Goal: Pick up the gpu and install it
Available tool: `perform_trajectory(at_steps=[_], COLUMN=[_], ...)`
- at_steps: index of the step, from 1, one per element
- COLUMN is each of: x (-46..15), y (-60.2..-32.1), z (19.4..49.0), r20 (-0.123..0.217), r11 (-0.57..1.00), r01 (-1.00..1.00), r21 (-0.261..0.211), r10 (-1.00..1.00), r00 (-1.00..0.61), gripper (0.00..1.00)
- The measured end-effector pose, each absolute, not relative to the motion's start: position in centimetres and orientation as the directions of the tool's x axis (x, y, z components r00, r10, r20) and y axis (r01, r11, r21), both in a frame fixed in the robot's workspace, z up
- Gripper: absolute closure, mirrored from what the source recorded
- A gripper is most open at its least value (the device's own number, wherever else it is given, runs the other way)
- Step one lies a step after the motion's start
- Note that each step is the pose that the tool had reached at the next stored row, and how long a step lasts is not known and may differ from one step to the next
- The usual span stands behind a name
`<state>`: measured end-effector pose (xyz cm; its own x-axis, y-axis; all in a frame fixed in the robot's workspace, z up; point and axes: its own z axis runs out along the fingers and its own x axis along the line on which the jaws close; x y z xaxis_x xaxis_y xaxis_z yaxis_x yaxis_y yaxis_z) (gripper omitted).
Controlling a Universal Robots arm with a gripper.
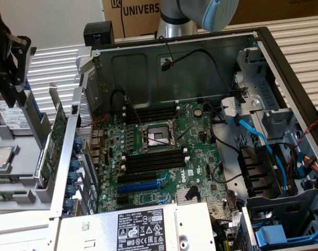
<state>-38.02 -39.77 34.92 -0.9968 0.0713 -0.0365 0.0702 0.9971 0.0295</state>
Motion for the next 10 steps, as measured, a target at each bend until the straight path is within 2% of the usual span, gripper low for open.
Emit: perform_trajectory(at_steps=[1,10], x=[-38.02,-38.02], y=[-39.78,-40.00], z=[34.88,34.17], r20=[-0.037,-0.037], r11=[0.997,0.997], r01=[0.070,0.070], r21=[0.030,0.031], r10=[0.071,0.071], r00=[-0.997,-0.997], gripper=[0.69,0.69])
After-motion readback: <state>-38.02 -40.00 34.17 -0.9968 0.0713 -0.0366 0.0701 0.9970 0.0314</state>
